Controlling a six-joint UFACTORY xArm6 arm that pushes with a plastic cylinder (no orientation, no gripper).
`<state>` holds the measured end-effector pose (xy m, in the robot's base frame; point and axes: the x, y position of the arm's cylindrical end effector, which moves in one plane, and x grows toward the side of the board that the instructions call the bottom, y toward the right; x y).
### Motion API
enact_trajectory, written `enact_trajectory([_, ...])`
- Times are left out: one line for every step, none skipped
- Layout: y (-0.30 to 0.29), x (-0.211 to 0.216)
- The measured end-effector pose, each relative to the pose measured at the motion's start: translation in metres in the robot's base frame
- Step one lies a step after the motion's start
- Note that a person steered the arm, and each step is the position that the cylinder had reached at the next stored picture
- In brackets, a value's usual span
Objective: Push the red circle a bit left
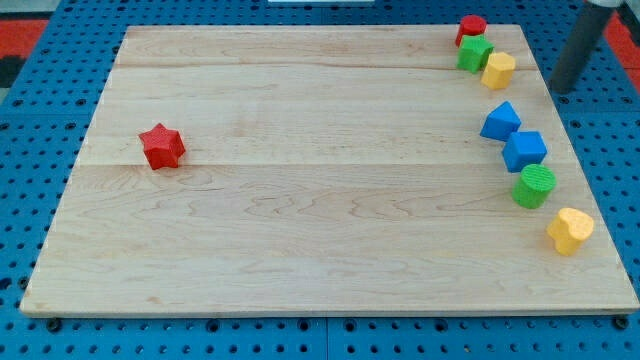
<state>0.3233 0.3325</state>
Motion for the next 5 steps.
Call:
enact_trajectory([0.013, -0.002])
enact_trajectory([0.013, -0.027])
enact_trajectory([0.013, -0.1])
enact_trajectory([0.0, -0.131])
enact_trajectory([-0.071, -0.131])
